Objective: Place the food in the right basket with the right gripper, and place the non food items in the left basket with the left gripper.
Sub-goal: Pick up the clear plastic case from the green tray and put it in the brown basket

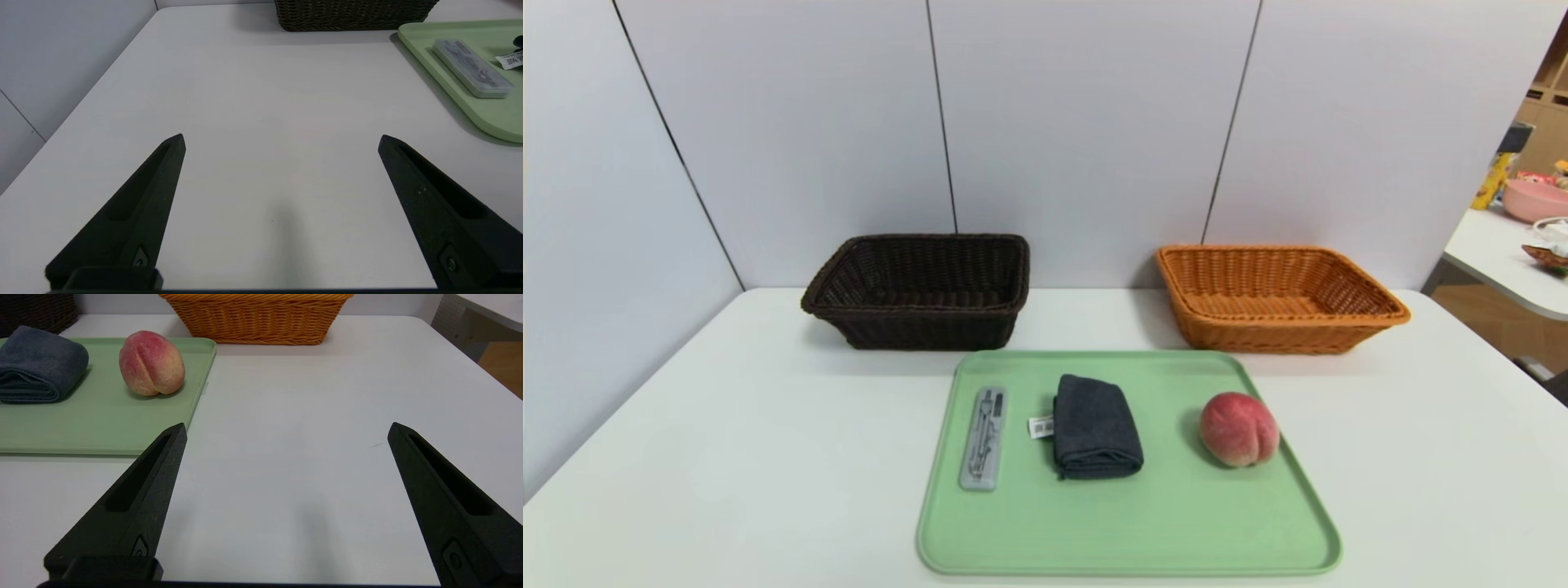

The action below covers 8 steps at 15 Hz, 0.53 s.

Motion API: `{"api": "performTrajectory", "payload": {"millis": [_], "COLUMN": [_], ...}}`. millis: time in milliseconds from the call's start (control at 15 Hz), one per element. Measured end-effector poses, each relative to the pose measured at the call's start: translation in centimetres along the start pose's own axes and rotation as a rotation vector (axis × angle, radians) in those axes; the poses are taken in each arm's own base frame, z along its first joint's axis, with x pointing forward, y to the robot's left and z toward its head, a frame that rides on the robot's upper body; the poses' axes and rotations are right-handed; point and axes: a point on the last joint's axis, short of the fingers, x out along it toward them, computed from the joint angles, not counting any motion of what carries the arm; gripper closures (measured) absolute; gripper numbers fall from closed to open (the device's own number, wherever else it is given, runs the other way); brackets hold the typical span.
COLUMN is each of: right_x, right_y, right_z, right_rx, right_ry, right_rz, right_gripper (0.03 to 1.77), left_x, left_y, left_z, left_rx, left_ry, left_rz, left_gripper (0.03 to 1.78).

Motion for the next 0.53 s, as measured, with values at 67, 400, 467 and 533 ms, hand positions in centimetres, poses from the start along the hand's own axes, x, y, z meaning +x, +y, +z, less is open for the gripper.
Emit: {"api": "performTrajectory", "payload": {"millis": [67, 400, 467, 533], "right_x": [0.00, 0.00, 0.00, 0.00], "right_y": [0.00, 0.00, 0.00, 0.00], "right_z": [0.00, 0.00, 0.00, 0.00], "right_rx": [0.000, 0.000, 0.000, 0.000], "right_ry": [0.000, 0.000, 0.000, 0.000], "right_rz": [0.000, 0.000, 0.000, 0.000], "right_gripper": [0.10, 0.10, 0.10, 0.10], "left_x": [0.00, 0.00, 0.00, 0.00], "left_y": [0.00, 0.00, 0.00, 0.00], "left_z": [0.00, 0.00, 0.00, 0.00], "left_rx": [0.000, 0.000, 0.000, 0.000], "left_ry": [0.000, 0.000, 0.000, 0.000], "left_rz": [0.000, 0.000, 0.000, 0.000], "left_gripper": [0.12, 0.12, 0.12, 0.12]}}
